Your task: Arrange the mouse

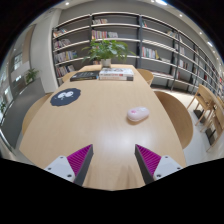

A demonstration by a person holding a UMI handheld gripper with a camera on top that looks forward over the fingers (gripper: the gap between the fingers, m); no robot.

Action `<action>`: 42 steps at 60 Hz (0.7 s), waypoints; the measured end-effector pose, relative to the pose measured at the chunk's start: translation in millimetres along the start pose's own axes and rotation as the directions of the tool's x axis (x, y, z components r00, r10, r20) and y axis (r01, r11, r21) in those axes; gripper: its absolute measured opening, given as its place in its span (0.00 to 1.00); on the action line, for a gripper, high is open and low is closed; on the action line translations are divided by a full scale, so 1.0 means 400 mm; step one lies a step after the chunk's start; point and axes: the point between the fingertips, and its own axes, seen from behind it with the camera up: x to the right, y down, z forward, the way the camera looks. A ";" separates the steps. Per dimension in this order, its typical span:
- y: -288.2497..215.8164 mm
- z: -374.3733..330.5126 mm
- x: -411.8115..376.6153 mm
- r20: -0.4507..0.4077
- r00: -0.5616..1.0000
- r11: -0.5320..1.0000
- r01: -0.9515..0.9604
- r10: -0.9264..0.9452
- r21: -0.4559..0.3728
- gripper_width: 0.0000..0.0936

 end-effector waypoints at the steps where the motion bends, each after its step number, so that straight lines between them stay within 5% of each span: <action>1: 0.001 0.013 0.017 -0.007 1.000 1.000 -0.008 0.008 -0.007 0.91; 28: -0.163 0.355 0.187 -0.042 0.998 0.994 -0.048 0.044 -0.101 0.90; 37: -0.227 0.427 0.179 -0.007 1.000 0.993 -0.024 0.023 -0.117 0.86; 42: -0.250 0.451 0.172 -0.001 1.000 0.992 -0.028 0.028 -0.122 0.76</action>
